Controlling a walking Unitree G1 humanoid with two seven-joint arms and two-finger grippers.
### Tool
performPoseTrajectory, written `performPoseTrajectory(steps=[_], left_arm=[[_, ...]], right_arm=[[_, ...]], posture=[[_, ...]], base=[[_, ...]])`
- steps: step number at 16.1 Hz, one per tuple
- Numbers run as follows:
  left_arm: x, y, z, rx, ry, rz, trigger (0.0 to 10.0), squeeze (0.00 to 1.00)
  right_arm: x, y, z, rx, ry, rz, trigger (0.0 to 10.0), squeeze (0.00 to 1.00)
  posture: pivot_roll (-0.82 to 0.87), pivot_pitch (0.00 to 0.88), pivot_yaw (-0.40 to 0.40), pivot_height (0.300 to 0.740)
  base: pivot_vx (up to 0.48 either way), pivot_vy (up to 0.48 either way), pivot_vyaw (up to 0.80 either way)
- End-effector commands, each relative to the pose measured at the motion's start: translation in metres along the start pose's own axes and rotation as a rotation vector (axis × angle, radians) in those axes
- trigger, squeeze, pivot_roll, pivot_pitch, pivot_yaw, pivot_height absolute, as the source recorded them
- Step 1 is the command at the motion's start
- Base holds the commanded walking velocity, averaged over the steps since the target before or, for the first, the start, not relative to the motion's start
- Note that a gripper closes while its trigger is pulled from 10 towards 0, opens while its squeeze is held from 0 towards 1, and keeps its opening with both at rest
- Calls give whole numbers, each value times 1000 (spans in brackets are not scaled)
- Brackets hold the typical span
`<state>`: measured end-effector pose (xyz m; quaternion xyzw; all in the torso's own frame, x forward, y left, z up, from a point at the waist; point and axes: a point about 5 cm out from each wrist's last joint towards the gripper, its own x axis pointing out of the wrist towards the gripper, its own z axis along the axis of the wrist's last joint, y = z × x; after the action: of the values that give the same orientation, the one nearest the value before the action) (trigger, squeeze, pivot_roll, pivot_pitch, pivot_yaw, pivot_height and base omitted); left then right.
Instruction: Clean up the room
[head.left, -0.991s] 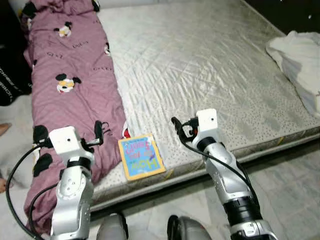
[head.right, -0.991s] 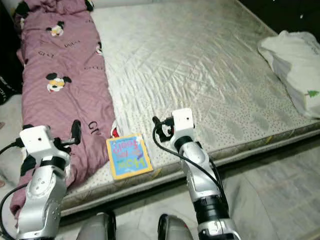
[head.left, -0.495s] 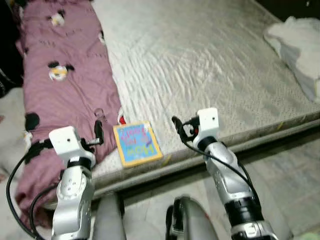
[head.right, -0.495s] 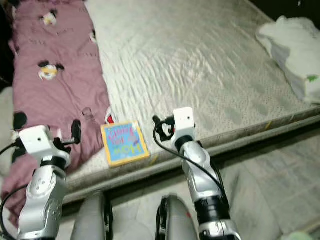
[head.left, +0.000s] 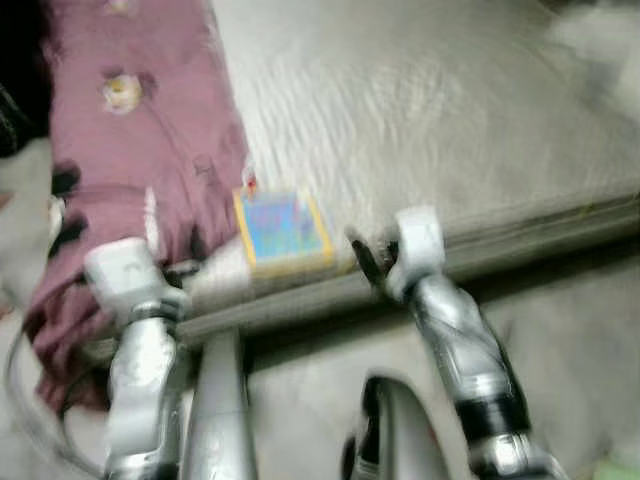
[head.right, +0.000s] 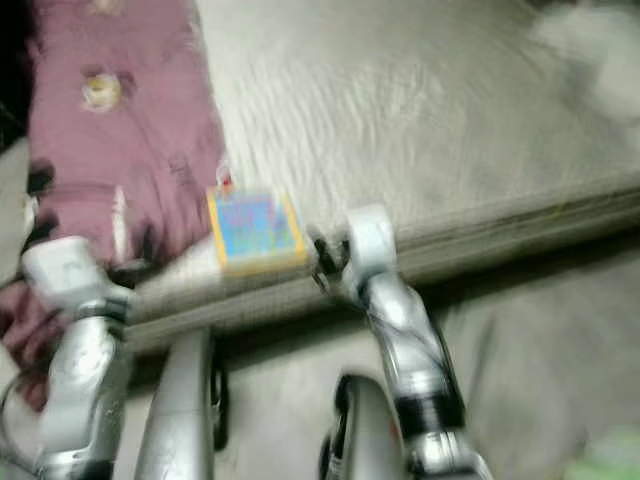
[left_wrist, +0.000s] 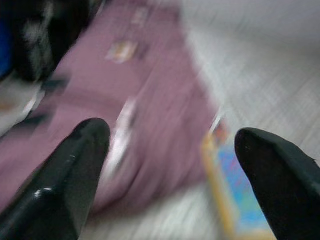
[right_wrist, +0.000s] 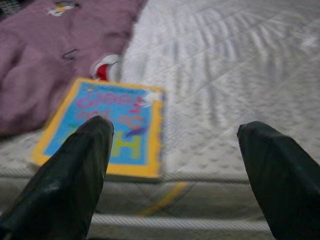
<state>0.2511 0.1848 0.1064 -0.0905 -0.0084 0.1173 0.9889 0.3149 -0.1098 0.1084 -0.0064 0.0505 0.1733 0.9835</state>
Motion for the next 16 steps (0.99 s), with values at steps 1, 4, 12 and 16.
performPoseTrajectory(steps=[1, 4, 12, 16], left_arm=[[1, 0, 2, -1, -2, -1, 10000, 0], [1, 0, 1, -4, -2, 4, 10000, 0], [2, 0, 1, -12, -6, 8, 10000, 0], [-1, -4, 2, -46, -11, -23, 10000, 0]], right_arm=[[-2, 1, -6, 1, 22, 1, 10000, 0], [-1, 1, -6, -1, 26, 7, 10000, 0], [0, 1, -7, -3, 34, 12, 10000, 0], [0, 1, -8, -1, 36, 15, 10000, 0]], posture=[[49, 209, -42, 592], [49, 209, -43, 578], [47, 203, -47, 543], [48, 199, -48, 543]], base=[[0, 0, 0], [0, 0, 0], [0, 0, 0], [62, 0, 0]])
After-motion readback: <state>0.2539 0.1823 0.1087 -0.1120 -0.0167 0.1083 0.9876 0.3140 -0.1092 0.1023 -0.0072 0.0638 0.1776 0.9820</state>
